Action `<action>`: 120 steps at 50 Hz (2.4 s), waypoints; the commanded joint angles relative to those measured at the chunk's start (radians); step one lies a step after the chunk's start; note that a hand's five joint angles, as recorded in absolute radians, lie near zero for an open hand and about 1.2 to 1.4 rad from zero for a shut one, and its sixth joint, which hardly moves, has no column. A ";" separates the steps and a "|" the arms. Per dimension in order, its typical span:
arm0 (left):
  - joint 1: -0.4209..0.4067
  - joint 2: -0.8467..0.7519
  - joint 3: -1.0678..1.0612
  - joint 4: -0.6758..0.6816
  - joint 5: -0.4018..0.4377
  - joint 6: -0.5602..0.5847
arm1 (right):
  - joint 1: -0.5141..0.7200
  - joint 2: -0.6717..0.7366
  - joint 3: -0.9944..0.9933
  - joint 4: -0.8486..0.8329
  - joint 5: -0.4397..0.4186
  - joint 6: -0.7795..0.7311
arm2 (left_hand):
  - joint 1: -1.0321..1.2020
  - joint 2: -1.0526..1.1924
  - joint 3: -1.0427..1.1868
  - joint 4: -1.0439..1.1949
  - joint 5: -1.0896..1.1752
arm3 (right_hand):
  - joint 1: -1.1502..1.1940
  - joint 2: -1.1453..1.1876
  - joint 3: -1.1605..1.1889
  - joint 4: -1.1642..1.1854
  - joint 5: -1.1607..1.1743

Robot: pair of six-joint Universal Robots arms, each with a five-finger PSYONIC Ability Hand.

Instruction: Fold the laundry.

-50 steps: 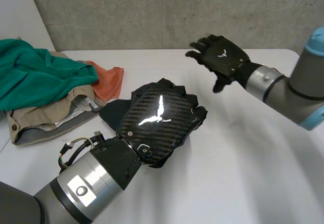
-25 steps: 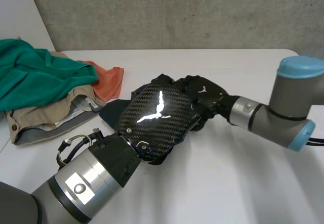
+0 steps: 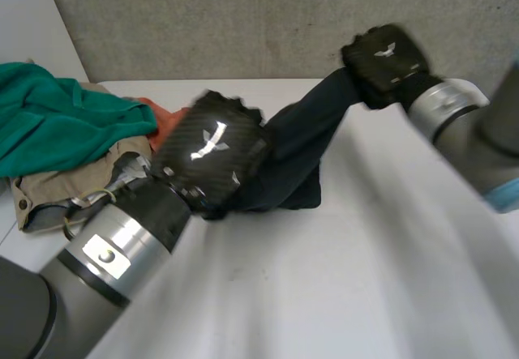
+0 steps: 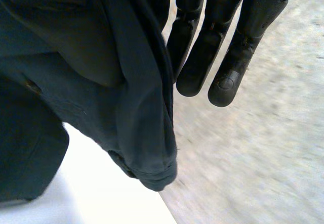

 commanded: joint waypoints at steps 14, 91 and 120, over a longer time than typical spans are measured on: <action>0.030 -0.333 0.205 -0.006 -0.189 0.003 | 0.013 -0.167 0.101 0.529 0.119 -0.301 | 0.284 0.198 0.193 0.193 0.255 | 0.418 0.225 0.215 0.209 0.241; 0.024 -0.271 0.090 -0.110 -0.212 -0.237 | 0.120 0.011 0.394 -0.030 0.237 0.126 | -0.776 -0.862 -0.867 -0.866 -0.804 | 0.418 0.225 0.215 0.209 0.241; -0.036 -0.524 0.211 -0.179 -0.386 -0.287 | 0.169 -0.239 0.365 0.061 0.234 0.249 | -0.644 -0.730 -0.735 -0.734 -0.672 | 0.418 0.225 0.215 0.209 0.241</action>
